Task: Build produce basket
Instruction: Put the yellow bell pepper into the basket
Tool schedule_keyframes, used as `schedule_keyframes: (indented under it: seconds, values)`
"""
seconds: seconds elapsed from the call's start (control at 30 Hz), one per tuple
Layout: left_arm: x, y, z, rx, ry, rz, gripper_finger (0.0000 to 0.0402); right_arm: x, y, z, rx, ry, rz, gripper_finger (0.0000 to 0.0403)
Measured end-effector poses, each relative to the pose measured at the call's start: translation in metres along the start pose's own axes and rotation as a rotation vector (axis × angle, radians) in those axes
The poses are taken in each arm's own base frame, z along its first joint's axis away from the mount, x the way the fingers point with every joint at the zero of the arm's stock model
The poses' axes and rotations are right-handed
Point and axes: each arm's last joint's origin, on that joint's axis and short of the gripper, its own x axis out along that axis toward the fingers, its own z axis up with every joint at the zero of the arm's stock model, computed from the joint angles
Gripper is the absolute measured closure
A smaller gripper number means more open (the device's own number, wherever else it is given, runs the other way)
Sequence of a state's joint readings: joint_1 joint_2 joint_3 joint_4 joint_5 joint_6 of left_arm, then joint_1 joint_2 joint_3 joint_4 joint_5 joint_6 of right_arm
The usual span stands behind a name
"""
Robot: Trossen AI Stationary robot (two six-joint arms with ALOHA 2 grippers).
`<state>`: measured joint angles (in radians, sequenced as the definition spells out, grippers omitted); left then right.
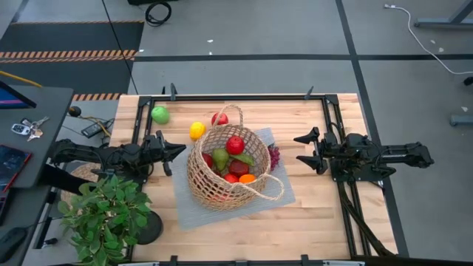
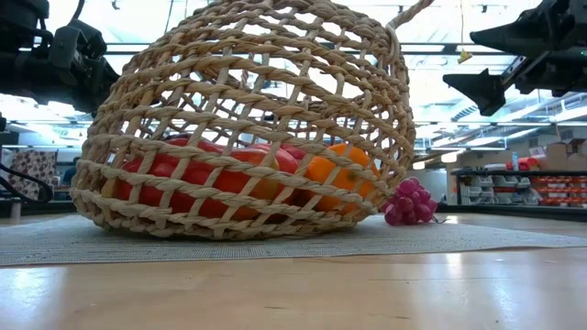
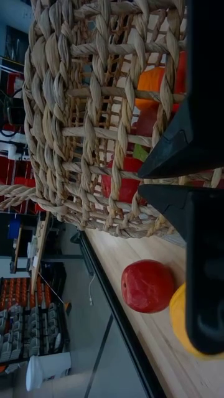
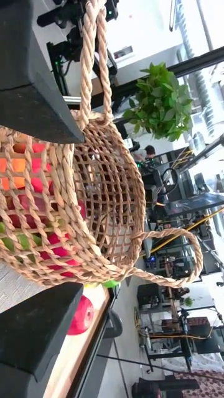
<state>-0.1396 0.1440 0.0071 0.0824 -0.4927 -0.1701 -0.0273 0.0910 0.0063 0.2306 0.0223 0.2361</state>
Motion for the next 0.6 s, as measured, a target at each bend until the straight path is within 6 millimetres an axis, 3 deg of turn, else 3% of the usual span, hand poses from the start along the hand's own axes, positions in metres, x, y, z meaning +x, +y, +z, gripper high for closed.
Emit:
schedule_keyframes:
  seconds: [0.6]
  values:
    - [0.0000, 0.0000, 0.0000, 0.000, 0.000, 0.000, 0.0369, 0.0000, 0.0005, 0.0000, -0.002, 0.003, 0.016, 0.0018]
